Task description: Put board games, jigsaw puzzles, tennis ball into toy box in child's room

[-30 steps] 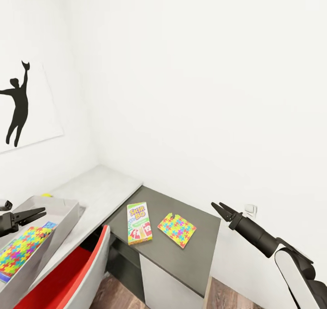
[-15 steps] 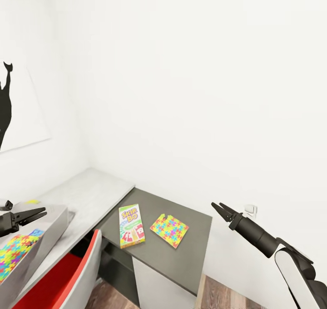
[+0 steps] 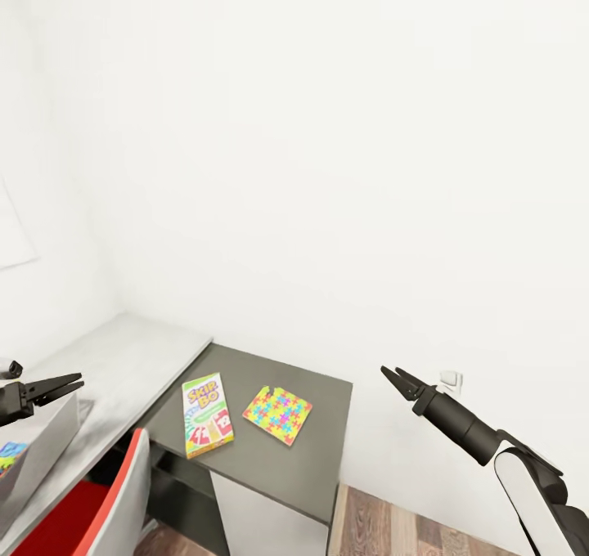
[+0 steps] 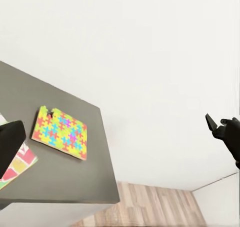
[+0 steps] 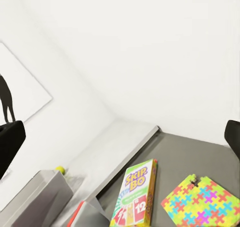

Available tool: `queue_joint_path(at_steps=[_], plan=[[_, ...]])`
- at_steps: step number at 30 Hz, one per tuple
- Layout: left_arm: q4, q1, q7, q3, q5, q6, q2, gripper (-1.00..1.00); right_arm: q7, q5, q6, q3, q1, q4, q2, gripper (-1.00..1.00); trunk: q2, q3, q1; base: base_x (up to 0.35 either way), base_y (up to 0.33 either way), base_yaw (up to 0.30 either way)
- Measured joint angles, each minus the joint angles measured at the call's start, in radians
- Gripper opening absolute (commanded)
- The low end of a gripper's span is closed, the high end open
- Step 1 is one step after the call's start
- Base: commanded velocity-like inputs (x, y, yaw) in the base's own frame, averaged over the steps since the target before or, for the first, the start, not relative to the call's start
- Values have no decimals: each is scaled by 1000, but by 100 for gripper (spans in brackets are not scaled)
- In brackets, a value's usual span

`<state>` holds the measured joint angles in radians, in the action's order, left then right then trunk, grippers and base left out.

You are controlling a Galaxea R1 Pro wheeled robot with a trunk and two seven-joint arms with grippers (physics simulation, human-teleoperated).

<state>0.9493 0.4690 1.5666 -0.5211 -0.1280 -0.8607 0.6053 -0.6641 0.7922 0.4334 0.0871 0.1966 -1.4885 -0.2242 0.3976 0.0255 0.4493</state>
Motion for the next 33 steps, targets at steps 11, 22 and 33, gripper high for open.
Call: queue_joint_path(at_steps=[11, 22, 33], plan=[[0, 0, 0, 0, 0, 0, 0, 100, 1, 0, 0, 0, 0, 1, 0, 100, 0, 0, 0, 0, 0, -280], [1, 0, 0, 17, 7, -6, -21, 100, 1, 0, 1, 0, 0, 7, 0, 100, 0, 0, 0, 0, 0, -280], [3, 21, -289, 161, 61, -44, -174, 100, 7, -2, -3, 0, 0, 35, 1, 100, 0, 0, 0, 0, 0, -280]])
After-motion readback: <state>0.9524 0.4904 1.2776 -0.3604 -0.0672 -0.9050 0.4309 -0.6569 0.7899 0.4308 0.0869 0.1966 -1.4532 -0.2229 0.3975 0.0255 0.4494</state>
